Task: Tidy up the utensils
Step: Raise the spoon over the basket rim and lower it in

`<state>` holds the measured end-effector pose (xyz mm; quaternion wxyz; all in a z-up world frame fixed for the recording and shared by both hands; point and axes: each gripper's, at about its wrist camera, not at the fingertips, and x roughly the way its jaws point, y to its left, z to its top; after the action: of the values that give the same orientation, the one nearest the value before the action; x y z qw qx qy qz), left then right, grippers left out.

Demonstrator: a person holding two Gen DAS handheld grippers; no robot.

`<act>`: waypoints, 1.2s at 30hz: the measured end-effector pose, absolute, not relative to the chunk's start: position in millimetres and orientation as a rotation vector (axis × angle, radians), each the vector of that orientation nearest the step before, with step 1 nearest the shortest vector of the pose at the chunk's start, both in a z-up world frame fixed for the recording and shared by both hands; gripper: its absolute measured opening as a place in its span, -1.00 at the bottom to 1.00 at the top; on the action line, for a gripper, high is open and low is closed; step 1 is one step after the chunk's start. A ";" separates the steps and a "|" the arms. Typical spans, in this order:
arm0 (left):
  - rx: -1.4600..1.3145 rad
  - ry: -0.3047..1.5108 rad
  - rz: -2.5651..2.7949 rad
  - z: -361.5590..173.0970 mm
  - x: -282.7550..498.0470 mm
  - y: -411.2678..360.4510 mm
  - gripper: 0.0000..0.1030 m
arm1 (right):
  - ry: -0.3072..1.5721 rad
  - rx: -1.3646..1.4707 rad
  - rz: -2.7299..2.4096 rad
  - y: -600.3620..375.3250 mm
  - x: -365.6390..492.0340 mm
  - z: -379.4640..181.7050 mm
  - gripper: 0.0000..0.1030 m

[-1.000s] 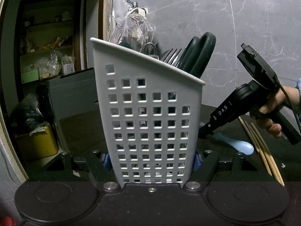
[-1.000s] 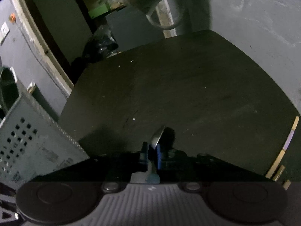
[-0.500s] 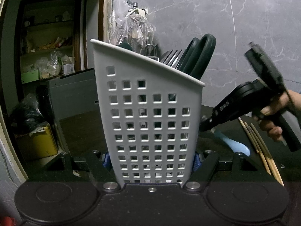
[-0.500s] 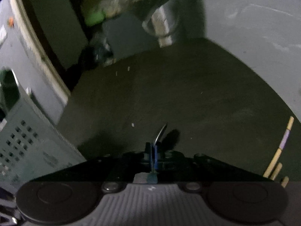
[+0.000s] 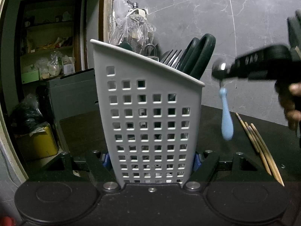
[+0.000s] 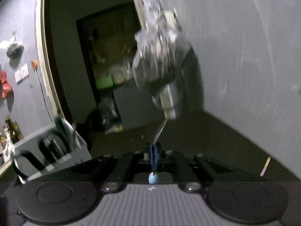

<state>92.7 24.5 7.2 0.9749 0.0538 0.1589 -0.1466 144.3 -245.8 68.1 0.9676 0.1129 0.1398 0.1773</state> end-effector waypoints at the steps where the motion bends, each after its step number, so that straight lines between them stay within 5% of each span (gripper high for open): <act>1: 0.108 0.320 -0.296 7.4 92.6 25.1 0.48 | 0.248 0.223 0.347 -244.7 138.6 74.2 -0.94; 16: 0.108 0.320 -0.295 7.6 92.1 25.9 0.48 | -0.055 0.179 0.526 -206.9 108.3 173.7 -0.93; 36: 0.107 0.319 -0.295 8.0 91.5 26.8 0.48 | -0.126 0.086 0.569 -167.8 98.7 180.1 -0.92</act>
<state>91.5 26.8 8.0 0.9751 0.0530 0.1580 -0.1462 98.7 -167.8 180.1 0.9569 0.0423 -0.0621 0.2806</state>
